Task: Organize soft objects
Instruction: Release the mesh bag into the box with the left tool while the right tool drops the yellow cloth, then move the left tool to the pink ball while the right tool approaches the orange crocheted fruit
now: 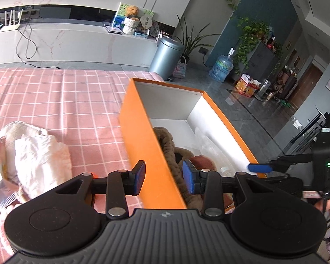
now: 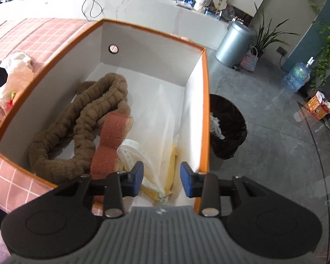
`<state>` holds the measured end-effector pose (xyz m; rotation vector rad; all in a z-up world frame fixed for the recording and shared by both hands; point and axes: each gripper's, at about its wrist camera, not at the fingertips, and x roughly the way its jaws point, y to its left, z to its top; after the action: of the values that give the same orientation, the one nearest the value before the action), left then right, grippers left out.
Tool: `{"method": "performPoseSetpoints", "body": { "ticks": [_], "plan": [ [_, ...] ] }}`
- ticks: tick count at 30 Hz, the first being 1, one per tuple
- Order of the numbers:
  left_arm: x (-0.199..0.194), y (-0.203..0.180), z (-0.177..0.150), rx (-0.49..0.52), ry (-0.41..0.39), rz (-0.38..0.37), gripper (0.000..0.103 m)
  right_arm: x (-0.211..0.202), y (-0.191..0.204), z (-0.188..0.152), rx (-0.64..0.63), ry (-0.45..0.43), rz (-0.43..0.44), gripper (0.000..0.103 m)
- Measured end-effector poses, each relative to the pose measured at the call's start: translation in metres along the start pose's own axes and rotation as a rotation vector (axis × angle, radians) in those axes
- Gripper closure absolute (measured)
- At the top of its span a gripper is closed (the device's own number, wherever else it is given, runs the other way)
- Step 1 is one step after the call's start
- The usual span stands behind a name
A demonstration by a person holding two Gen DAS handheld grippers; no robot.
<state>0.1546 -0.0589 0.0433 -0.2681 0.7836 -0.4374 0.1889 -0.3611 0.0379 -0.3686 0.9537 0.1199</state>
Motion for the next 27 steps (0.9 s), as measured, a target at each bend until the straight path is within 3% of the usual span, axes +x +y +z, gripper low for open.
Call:
{"method": "performPoseSetpoints", "body": {
  "ticks": [7, 16, 22, 27],
  "plan": [
    [-0.026, 0.017, -0.012, -0.010, -0.037, 0.022, 0.061, -0.049, 0.016, -0.005, -0.014, -0.117, -0.036, 0.039],
    [-0.054, 0.039, -0.034, 0.028, -0.088, 0.070, 0.061, -0.093, 0.071, -0.009, 0.052, -0.340, 0.084, 0.031],
    [-0.066, 0.058, -0.051, 0.063, -0.163, 0.165, 0.061, -0.093, 0.117, -0.005, 0.126, -0.416, 0.174, 0.027],
    [-0.070, 0.074, -0.069, 0.102, -0.171, 0.192, 0.061, -0.080, 0.159, -0.005, 0.183, -0.453, 0.210, 0.027]
  ]
}}
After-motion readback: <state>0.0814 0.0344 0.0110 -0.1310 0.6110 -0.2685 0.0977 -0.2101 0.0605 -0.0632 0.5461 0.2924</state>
